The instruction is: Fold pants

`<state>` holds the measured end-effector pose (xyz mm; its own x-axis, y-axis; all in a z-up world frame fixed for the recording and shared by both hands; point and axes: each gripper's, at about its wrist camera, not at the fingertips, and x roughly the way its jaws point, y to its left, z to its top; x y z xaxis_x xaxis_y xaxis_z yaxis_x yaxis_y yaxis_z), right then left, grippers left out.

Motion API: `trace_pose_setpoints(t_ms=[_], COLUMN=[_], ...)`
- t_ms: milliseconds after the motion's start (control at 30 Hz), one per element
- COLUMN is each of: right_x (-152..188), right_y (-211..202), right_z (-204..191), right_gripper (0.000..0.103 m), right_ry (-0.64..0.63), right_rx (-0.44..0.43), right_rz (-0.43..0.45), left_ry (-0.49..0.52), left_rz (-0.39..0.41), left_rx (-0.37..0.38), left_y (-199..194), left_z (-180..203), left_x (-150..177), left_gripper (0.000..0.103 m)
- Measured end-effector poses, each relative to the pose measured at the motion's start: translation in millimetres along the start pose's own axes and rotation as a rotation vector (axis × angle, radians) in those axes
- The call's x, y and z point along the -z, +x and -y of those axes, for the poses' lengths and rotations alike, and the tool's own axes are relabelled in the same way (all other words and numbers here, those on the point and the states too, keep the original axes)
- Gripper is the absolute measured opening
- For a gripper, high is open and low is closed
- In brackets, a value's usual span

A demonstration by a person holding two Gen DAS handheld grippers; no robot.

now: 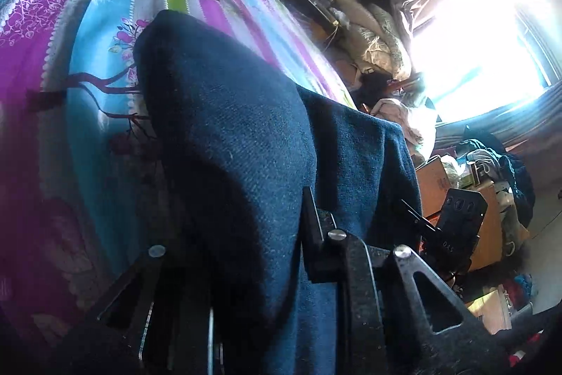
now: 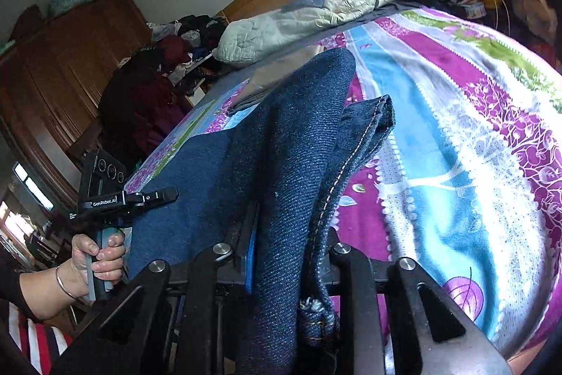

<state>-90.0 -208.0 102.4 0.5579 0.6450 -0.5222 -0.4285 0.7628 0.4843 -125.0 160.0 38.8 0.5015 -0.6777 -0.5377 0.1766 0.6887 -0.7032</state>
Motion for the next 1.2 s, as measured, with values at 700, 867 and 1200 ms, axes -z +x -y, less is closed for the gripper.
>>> trace_pose_setpoints(t_ms=[700,867,1200], right_x=[-101,-80,-79], right_y=[302,362,298], right_z=[-144,-120,-86], right_gripper=[0.026,0.029,0.052], right_ry=[0.091,0.146,0.099], right_rx=[-0.157,-0.099,-0.013], right_rz=[-0.227,-0.26,-0.248], left_ry=[-0.195,-0.295,-0.217], left_rz=[0.151,0.143,0.289], left_rx=[-0.298,-0.389,-0.538], left_y=[-149,-116,-161], left_z=[-166,-251,-243], left_x=[-150,-146,-132], left_gripper=[0.022,0.045,0.051])
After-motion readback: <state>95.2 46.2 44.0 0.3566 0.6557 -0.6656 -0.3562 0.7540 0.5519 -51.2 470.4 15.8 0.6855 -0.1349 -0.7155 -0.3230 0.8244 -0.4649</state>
